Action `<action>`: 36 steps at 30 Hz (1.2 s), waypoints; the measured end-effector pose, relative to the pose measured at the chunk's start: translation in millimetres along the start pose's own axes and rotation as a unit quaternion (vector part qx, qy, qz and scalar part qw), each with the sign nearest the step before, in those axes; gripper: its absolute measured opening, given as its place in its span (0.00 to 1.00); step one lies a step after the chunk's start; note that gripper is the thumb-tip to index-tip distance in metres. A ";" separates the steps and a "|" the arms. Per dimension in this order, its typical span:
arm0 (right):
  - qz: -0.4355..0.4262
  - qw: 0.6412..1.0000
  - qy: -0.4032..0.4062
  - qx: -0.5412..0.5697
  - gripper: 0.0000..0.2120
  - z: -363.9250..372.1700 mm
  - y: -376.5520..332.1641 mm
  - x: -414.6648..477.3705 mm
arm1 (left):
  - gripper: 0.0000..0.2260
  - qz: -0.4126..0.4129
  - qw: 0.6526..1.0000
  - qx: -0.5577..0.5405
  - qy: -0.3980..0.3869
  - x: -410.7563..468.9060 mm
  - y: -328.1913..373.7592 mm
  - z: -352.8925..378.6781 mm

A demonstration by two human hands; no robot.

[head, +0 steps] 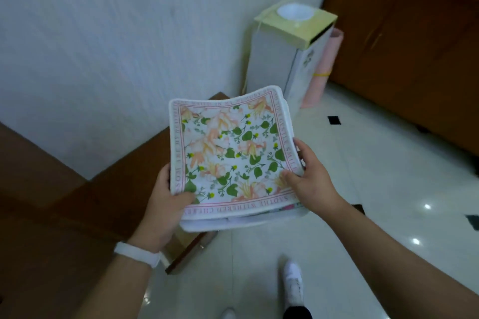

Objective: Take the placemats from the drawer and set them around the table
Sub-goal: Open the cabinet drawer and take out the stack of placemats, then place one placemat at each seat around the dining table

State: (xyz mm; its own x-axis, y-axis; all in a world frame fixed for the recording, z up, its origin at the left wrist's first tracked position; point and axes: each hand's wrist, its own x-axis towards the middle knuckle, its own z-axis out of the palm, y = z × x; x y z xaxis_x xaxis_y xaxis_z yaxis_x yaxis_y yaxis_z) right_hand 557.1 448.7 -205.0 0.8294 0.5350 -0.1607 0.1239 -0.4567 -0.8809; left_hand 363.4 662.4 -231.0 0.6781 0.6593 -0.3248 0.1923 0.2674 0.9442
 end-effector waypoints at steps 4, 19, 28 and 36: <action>0.036 0.995 0.091 0.002 0.33 -44.2 -4.2 -54.8 | 0.32 0.004 0.996 0.016 -0.093 -10.7 22.9 33.8; 0.163 0.891 0.417 0.069 0.32 -221.9 77.5 -345.3 | 0.32 0.039 0.900 0.070 -0.428 -165.6 3.9 284.8; 0.215 0.786 0.570 0.109 0.32 -274.6 140.9 -577.2 | 0.33 0.039 0.815 0.119 -0.566 -364.1 -50.7 402.6; 0.240 0.703 0.661 0.107 0.33 -291.8 178.5 -763.3 | 0.34 0.021 0.734 0.126 -0.667 -535.8 -110.5 469.0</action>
State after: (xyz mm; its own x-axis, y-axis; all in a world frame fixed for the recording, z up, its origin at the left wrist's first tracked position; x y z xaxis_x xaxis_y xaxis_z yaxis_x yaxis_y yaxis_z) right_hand 105.0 -248.6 -109.8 0.5477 -0.8360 -0.0335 -0.3102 -0.1658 -0.9361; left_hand 311.5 -50.0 -135.8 0.7467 -0.6556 -0.1124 0.1627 0.0162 0.9865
